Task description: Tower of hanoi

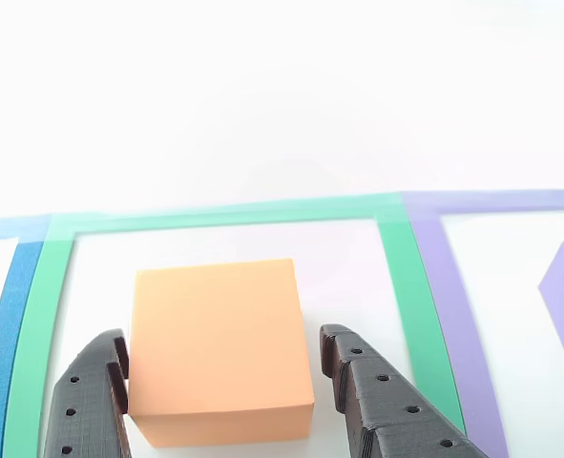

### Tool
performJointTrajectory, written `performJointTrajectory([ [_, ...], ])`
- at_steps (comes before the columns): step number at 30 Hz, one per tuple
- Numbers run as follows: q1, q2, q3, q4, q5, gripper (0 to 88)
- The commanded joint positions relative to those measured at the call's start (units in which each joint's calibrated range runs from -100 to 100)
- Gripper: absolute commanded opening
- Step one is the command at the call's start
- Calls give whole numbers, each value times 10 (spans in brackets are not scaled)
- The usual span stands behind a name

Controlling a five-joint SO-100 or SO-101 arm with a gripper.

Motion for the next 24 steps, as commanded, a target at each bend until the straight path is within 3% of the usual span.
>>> performJointTrajectory([
  [1, 4, -26, -1, -8, 2, 228],
  [7, -6, -87, 24, 8, 2, 278],
  [12, -15, -208, 48, 94, 2, 280],
  [16, -12, -332, 50, 220, 2, 271],
  [24, 9, -576, 29, 570, 2, 129],
])
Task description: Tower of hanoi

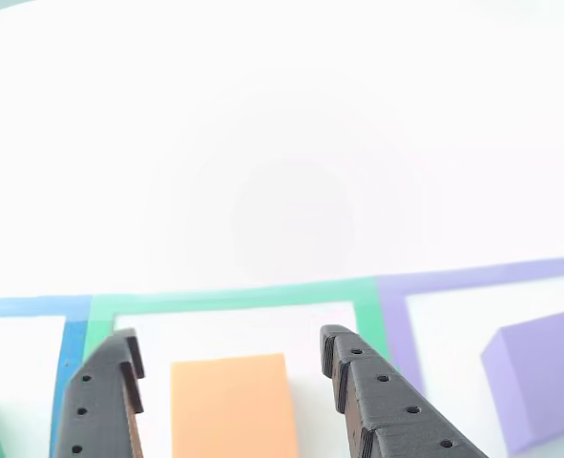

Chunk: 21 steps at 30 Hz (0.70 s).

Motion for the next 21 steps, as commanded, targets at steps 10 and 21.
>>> performJointTrajectory([
  [10, -38, -285, -218, 649, 6, 2],
  [21, -147, -263, -535, 996, 6, 2],
])
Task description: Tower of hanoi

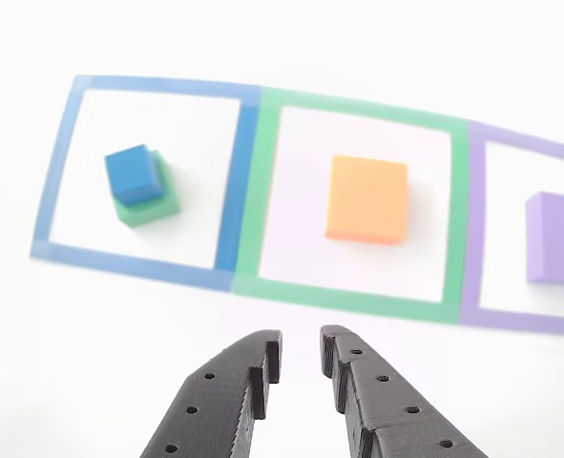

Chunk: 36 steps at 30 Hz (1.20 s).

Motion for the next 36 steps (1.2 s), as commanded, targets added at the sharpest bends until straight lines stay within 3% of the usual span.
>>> performJointTrajectory([
  [1, -43, 8, -136, 111, 6, 2],
  [11, -133, 14, -220, 187, 6, 2],
  [22, -148, 15, -198, 174, 6, 27],
  [29, -103, 9, -33, -1, 6, 152],
  [36, -66, 14, 205, -338, 6, 242],
])
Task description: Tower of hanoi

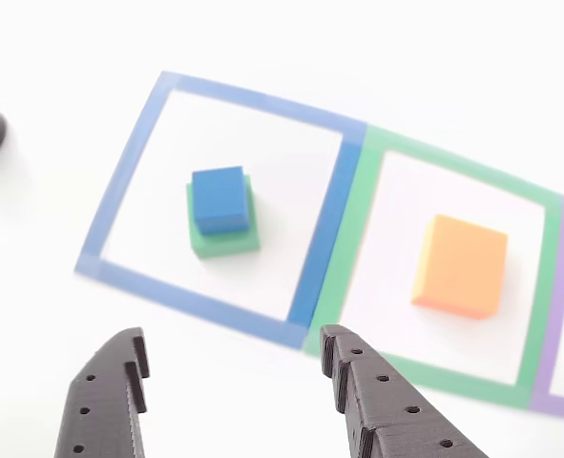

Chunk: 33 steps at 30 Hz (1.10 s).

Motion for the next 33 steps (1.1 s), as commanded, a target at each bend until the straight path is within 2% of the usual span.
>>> performJointTrajectory([
  [1, 24, 5, 131, -245, 6, 254],
  [9, 34, 83, 285, -546, 6, 352],
  [19, 29, 264, 335, -823, 6, 358],
  [25, 19, 372, 309, -919, 6, 353],
  [33, -3, 462, 272, -980, 6, 341],
])
